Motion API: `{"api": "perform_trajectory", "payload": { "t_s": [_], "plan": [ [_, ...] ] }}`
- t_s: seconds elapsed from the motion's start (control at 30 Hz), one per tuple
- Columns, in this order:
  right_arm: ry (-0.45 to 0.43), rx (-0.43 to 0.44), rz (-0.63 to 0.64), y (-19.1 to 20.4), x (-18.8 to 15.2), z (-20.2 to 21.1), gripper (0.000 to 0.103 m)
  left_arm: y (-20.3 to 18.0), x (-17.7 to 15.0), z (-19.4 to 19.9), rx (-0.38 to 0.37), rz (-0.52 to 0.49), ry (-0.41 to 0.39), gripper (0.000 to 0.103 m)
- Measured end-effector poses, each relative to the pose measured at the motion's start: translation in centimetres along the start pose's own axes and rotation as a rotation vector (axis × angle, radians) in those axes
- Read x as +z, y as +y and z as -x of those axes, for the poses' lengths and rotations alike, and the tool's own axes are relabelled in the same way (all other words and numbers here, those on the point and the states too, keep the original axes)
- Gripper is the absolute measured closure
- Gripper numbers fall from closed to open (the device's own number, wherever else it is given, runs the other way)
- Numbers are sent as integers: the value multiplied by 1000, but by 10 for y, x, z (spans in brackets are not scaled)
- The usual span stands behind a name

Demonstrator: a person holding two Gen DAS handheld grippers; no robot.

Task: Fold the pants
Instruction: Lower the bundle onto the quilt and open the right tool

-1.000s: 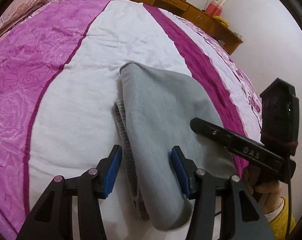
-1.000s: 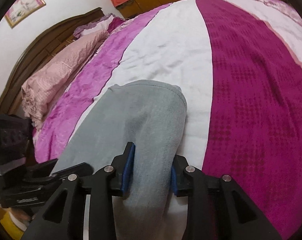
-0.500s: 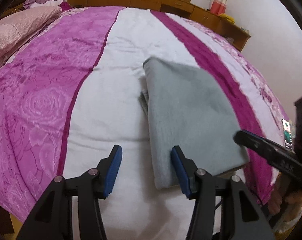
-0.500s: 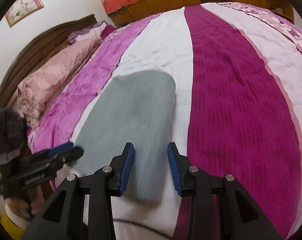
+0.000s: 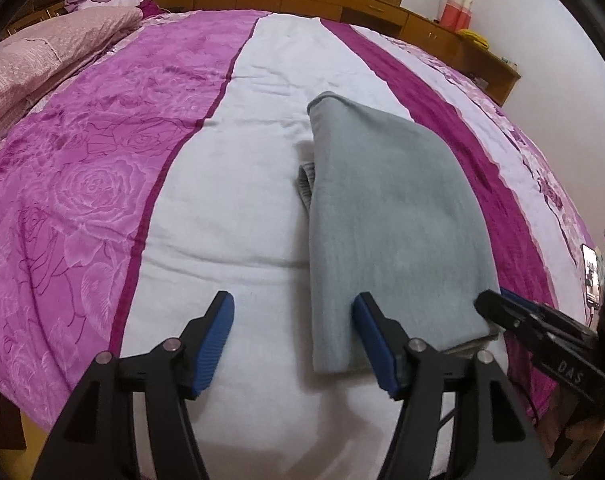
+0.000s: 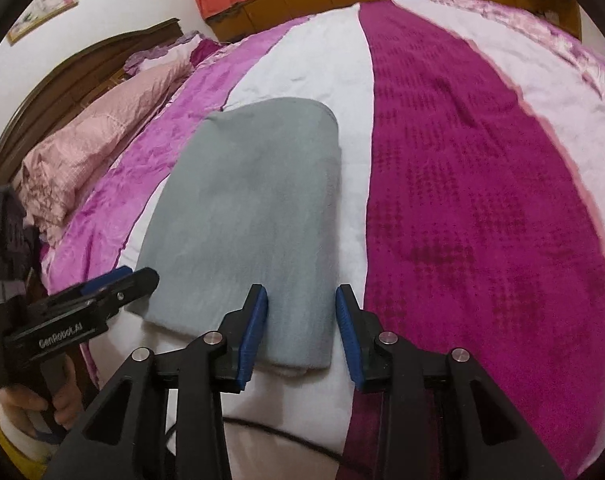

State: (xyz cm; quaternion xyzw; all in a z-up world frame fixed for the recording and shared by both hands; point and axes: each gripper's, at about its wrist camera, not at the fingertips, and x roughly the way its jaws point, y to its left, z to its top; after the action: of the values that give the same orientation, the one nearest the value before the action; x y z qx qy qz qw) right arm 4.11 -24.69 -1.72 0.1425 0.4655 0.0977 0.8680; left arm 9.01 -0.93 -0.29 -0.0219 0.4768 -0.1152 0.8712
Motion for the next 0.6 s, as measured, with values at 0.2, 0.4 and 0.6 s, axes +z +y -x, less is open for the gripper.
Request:
{"api": "perform_trajectory", "payload": {
  "t_s": [0.2, 0.4, 0.6],
  "plan": [
    [-21, -25, 60, 15, -11, 24, 75, -10, -12, 20, 9, -45, -8, 37],
    [-36, -59, 91, 25, -27, 44, 72, -17, -28, 30, 27, -68, 17, 34],
    [-53, -116, 102, 26, -45, 47, 34, -21, -42, 30, 23, -58, 9, 17]
  ]
}}
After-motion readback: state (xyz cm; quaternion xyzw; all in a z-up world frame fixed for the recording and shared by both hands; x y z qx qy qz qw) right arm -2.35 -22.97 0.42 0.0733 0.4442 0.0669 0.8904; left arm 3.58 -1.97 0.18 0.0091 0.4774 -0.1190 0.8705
